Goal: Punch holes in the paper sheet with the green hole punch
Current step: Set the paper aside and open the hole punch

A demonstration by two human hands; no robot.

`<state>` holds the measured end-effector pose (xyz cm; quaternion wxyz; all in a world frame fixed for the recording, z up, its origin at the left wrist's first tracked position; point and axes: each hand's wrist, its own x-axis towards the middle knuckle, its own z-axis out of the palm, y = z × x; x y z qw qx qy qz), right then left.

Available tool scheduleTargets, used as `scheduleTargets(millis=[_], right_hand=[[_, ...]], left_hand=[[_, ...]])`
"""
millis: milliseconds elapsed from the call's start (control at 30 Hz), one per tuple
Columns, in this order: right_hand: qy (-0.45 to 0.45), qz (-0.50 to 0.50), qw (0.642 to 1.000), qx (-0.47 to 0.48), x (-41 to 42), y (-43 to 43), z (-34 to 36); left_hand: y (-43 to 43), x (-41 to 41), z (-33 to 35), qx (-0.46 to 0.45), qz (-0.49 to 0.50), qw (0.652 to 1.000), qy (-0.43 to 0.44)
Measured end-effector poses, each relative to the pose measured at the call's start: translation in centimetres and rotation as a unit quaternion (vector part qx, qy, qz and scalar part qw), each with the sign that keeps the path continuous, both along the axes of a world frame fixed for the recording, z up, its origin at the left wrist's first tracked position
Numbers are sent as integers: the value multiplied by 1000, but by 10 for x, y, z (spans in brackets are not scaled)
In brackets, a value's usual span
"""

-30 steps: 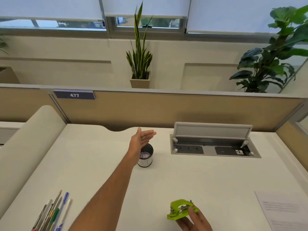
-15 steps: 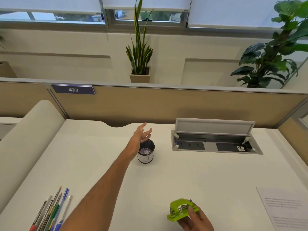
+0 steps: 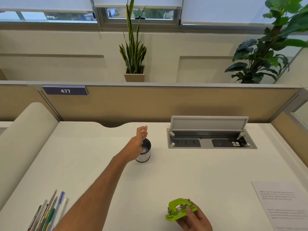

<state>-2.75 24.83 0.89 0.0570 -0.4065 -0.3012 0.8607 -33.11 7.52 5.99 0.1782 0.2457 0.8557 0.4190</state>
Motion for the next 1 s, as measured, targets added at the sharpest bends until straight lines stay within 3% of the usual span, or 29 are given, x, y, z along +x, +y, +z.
scheduleTargets(millis=[200, 333, 467, 633, 800, 933, 1000], right_hand=[[-16, -14, 999, 39, 4, -1, -13], [0, 13, 990, 140, 4, -2, -23], [30, 61, 974, 217, 1, -1, -23], [79, 78, 978, 174, -14, -8, -9], [103, 67, 985, 121, -25, -18, 16], [105, 82, 985, 108, -26, -26, 42], [111, 95, 982, 116, -23, -27, 53]], left_hand=[[-4, -1, -8, 32, 22, 999, -26], [-10, 2, -9, -18, 42, 997, 55], [-11, 31, -6, 47, 49, 991, 114], [-14, 70, 6, 122, 64, 988, 65], [-27, 92, 39, 113, 54, 992, 10], [-31, 123, 64, 97, -77, 979, -163], [-27, 147, 66, 47, -133, 978, -150]])
